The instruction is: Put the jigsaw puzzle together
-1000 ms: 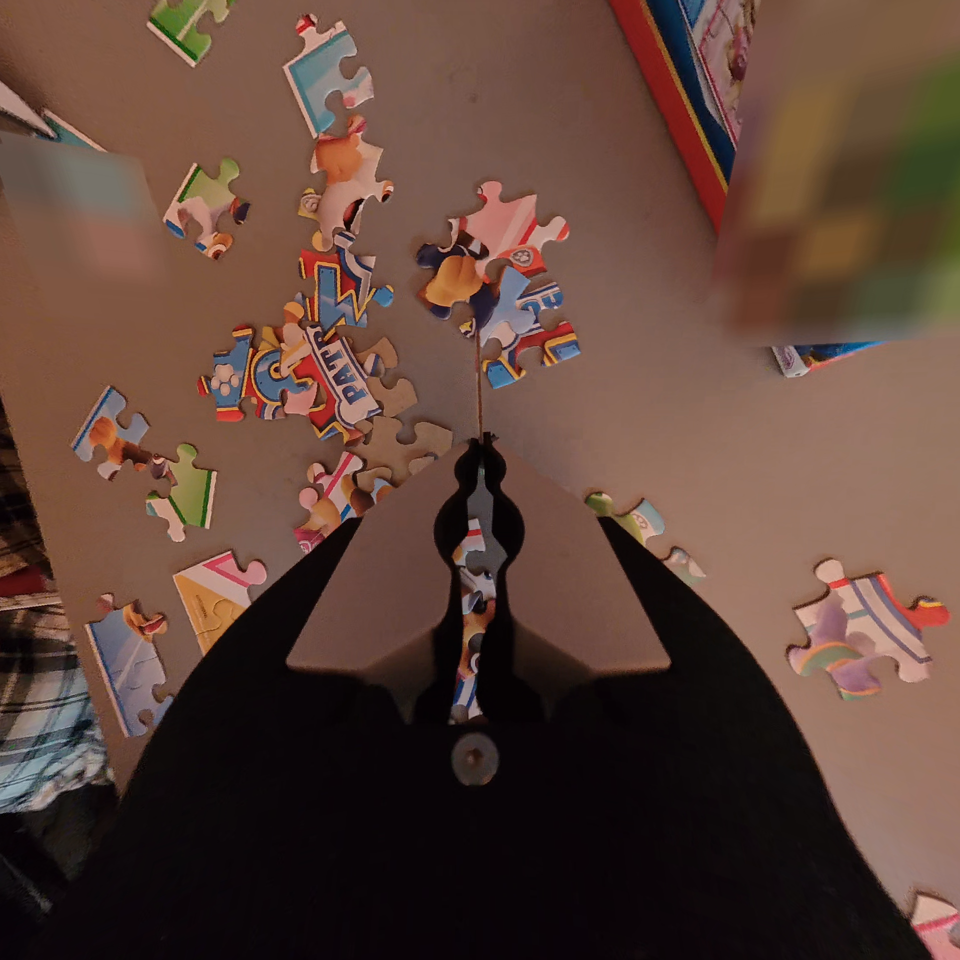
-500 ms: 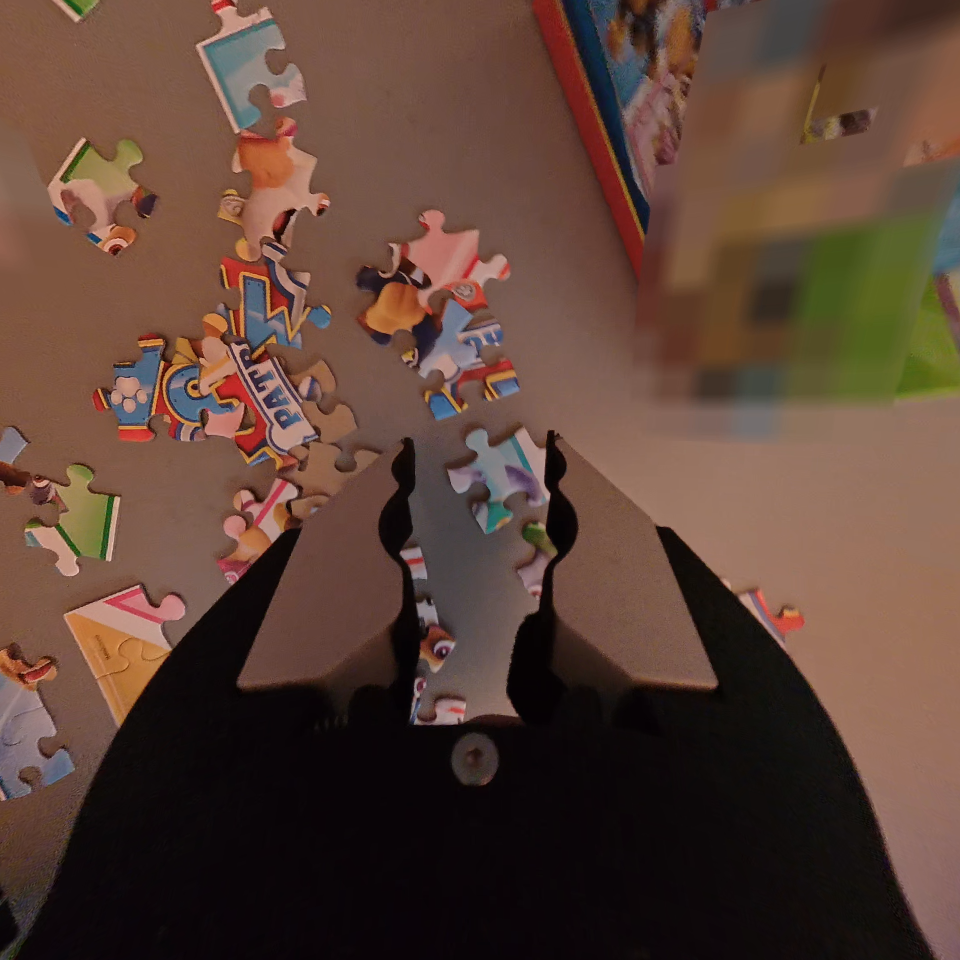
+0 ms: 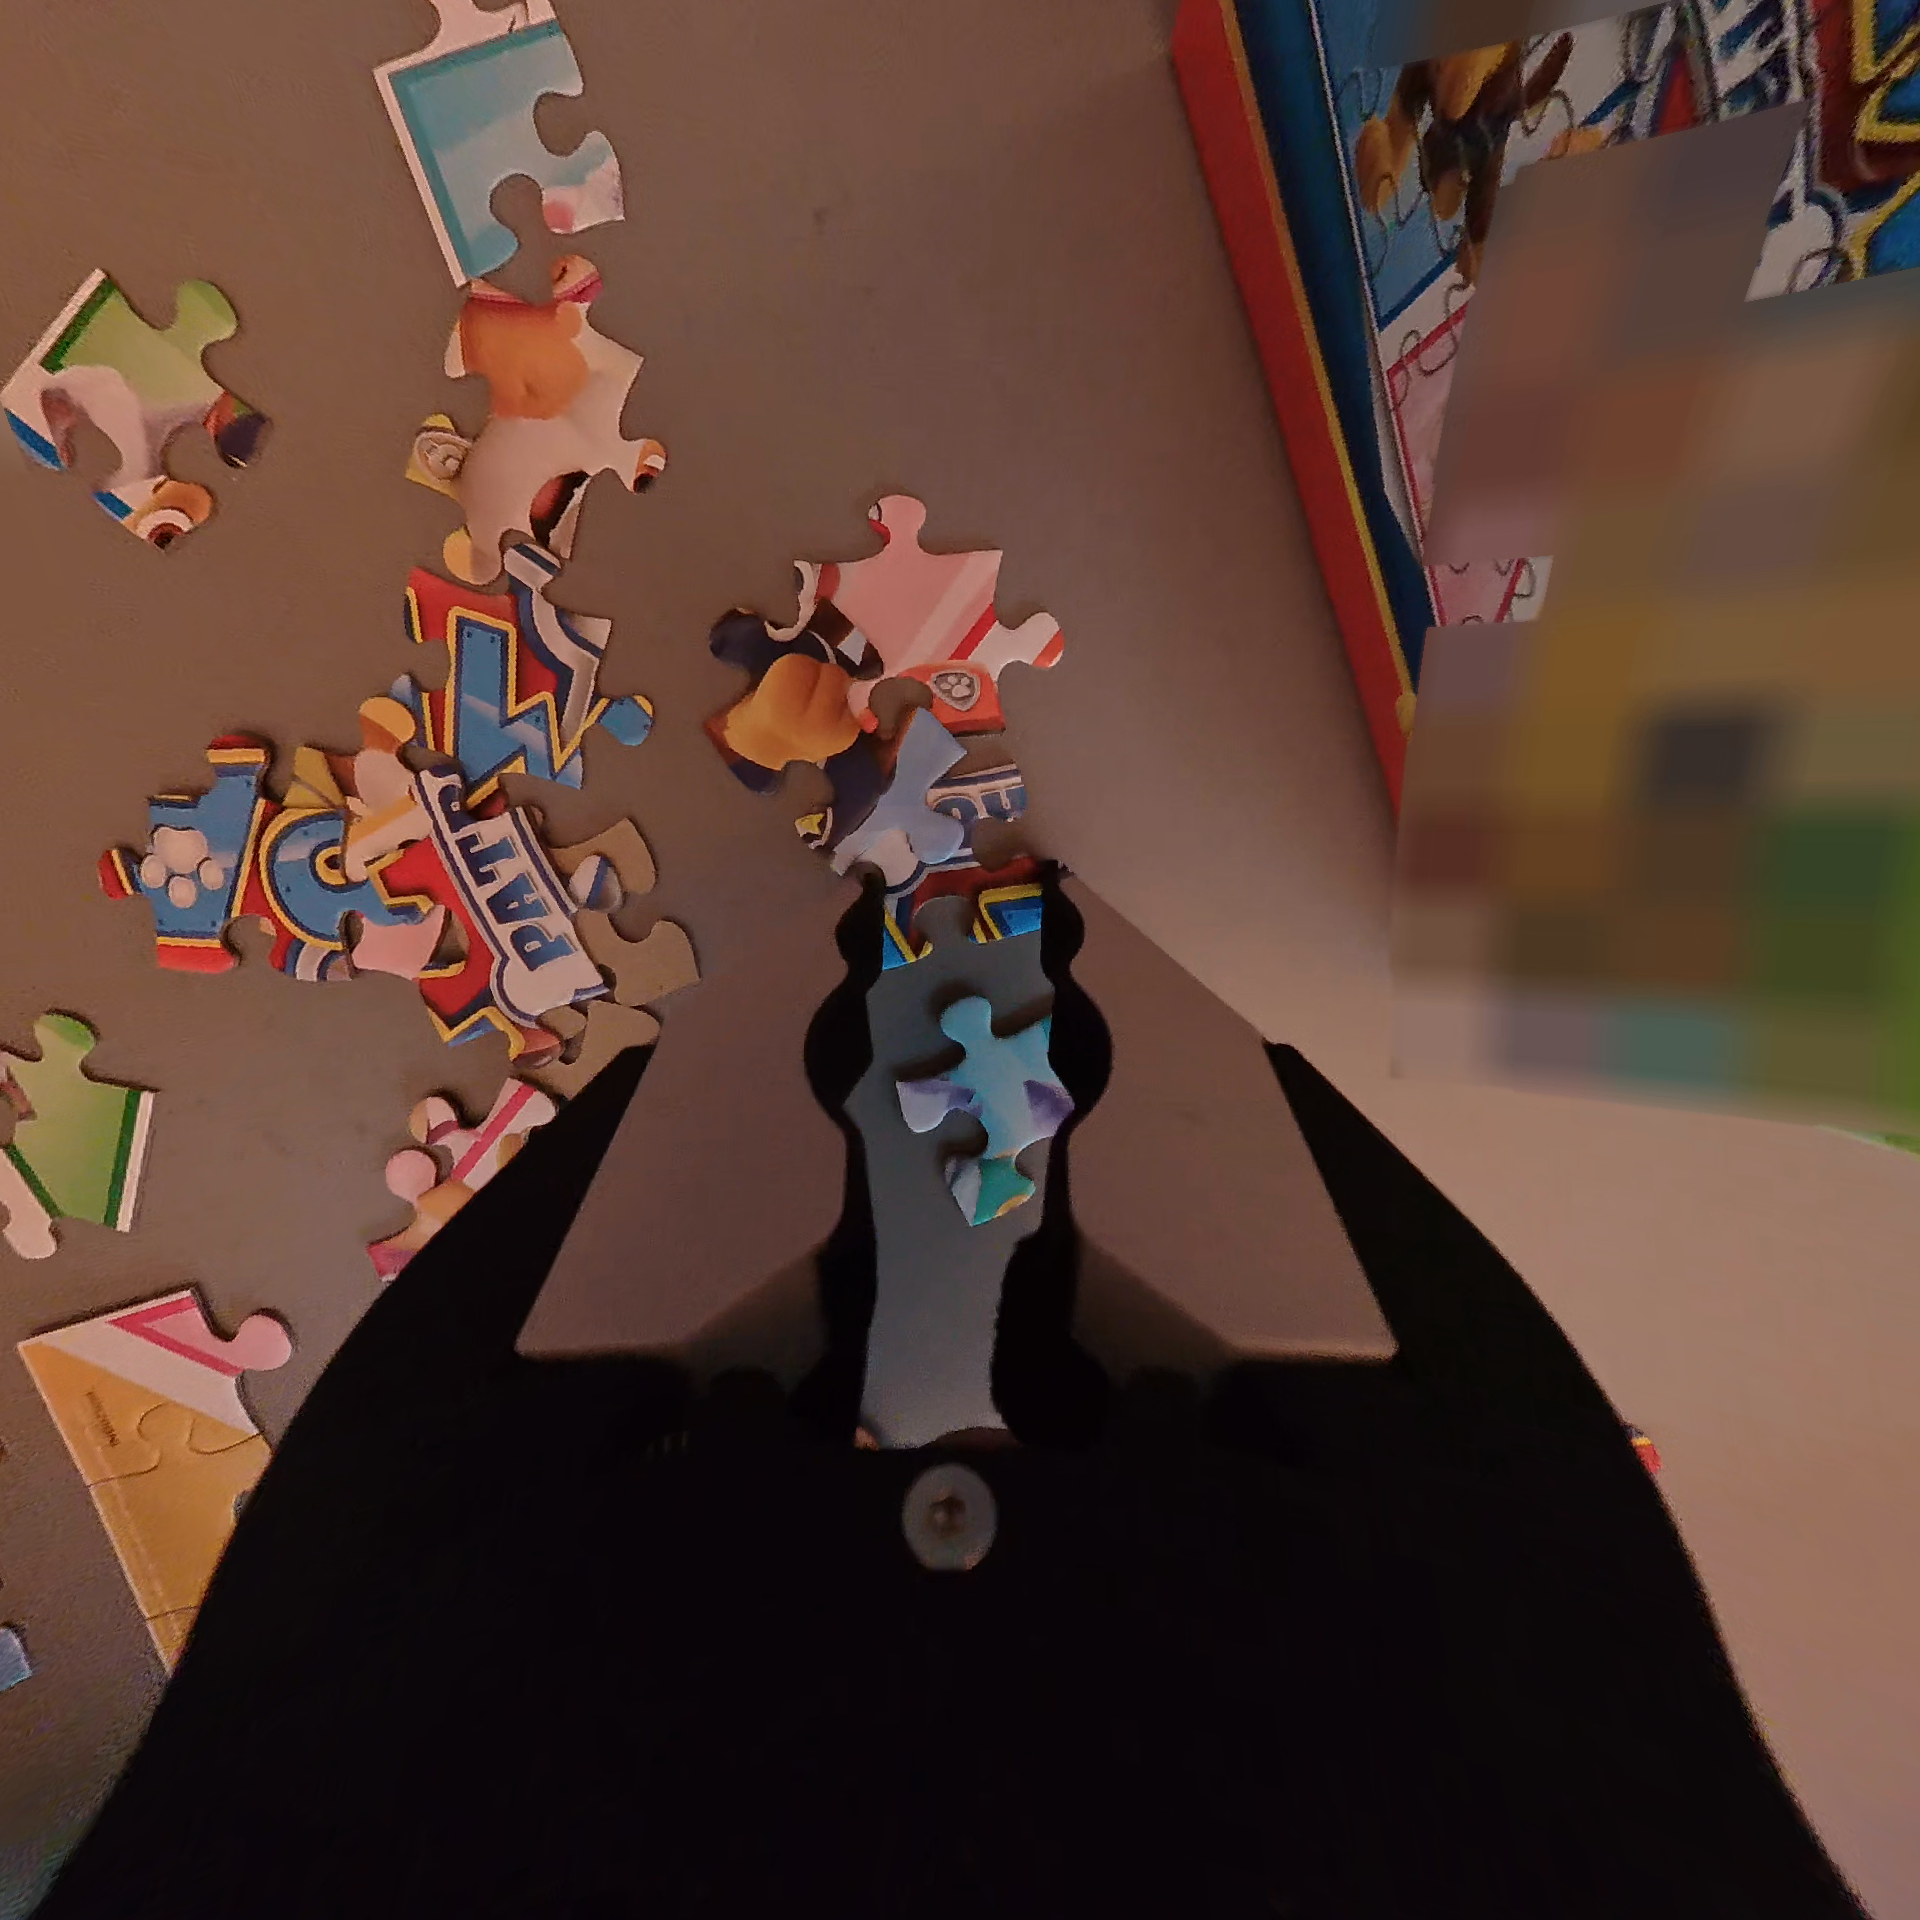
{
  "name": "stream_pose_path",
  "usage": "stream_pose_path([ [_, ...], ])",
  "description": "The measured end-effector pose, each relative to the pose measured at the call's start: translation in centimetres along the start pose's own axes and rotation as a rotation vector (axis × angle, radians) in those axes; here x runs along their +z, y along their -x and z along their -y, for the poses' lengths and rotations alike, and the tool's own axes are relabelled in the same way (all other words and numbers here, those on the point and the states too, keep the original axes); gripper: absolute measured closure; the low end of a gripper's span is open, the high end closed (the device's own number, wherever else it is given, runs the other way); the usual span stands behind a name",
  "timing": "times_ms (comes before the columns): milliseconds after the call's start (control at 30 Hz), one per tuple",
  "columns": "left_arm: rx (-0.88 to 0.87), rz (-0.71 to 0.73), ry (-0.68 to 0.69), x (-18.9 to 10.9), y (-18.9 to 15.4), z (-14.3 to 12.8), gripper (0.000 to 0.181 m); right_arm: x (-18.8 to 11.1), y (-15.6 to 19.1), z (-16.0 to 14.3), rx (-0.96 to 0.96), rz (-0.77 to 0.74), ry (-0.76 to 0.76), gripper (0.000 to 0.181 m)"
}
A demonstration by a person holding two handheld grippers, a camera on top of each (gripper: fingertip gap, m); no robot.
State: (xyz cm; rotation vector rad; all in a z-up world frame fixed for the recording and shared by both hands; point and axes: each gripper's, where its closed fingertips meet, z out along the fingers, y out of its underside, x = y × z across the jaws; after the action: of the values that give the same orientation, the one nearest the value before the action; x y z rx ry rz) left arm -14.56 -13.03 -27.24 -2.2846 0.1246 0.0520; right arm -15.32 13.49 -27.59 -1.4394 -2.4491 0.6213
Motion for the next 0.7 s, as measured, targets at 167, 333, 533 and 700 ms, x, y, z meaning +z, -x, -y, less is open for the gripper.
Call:
stream_pose_path([
  [167, 0.001, 0.002, -0.001, 0.0, 0.0, 0.0, 0.166, -0.3, 0.2, -0.4, -0.013, -0.023, 0.0, 0.153],
  [333, -0.002, -0.002, 0.0, 0.0, 0.0, 0.0, 0.166, -1.3, 0.2, -0.3, -0.012, -0.021, -0.064, 0.181],
  [533, -0.006, -0.008, 0.001, 0.0, 0.0, 0.0, 0.166, -2.8, -0.1, -1.5, -0.004, -0.038, -0.071, 0.181],
  [700, -0.006, -0.013, 0.002, 0.0, -0.1, 0.0, 0.167, -3.9, -0.3, -5.1, 0.029, -0.052, 0.058, 0.133],
])
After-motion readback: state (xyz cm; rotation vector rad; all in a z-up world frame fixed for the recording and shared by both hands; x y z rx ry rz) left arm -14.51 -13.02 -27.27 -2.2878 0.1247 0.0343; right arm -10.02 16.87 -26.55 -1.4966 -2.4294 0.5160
